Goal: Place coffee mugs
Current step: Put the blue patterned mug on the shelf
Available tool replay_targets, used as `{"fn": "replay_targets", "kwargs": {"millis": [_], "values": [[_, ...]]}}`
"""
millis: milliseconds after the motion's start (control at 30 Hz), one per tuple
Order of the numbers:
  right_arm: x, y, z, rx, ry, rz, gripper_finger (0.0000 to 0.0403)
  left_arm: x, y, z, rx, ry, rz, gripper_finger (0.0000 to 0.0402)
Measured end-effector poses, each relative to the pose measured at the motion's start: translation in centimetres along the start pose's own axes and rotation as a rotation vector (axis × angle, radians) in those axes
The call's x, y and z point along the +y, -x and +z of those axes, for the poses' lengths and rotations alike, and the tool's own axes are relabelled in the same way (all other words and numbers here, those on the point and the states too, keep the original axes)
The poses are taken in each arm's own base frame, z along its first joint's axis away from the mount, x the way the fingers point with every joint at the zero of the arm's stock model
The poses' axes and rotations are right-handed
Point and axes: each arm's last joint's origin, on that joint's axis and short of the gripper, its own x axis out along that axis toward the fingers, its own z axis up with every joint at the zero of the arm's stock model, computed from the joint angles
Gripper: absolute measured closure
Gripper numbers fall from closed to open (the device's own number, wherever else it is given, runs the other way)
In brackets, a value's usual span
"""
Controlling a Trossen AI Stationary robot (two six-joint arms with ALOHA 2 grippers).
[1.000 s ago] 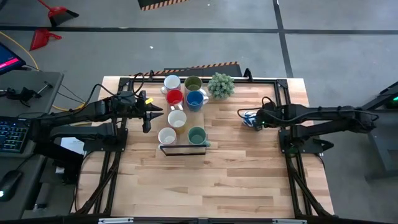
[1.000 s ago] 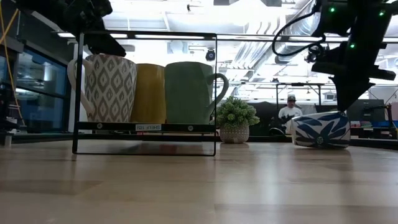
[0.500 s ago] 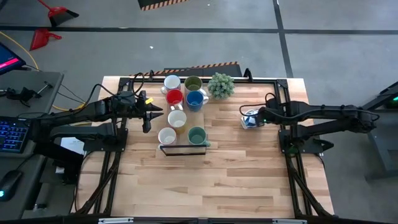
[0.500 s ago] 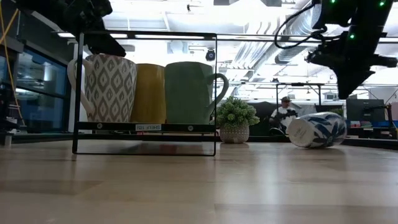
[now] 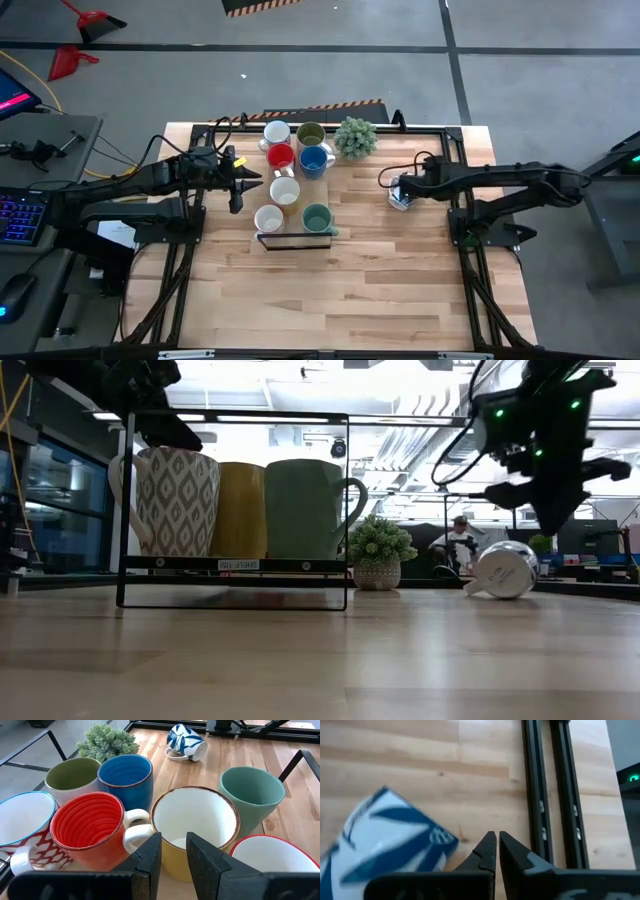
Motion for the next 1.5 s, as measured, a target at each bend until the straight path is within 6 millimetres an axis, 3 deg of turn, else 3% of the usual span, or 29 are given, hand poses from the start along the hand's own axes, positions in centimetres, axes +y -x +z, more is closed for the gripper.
{"fn": "replay_targets", "kwargs": {"millis": [433,733,1500], "values": [[1.8,-3.0,3.0,-0.096,-0.051,-0.032,0.0403,0.0,0.0,0.0,0.0,0.003,0.0,0.0323],[2.7,-4.2,5.4,-0.039,0.046,0.157,0.0403,0.0,0.0,0.0,0.001,0.003,0.0,0.0323],[3.9,-2.8,3.0,0.148,0.11,0.317,0.0403,0.0,0.0,0.0,0.001,0.002,0.0,0.0323]]}}
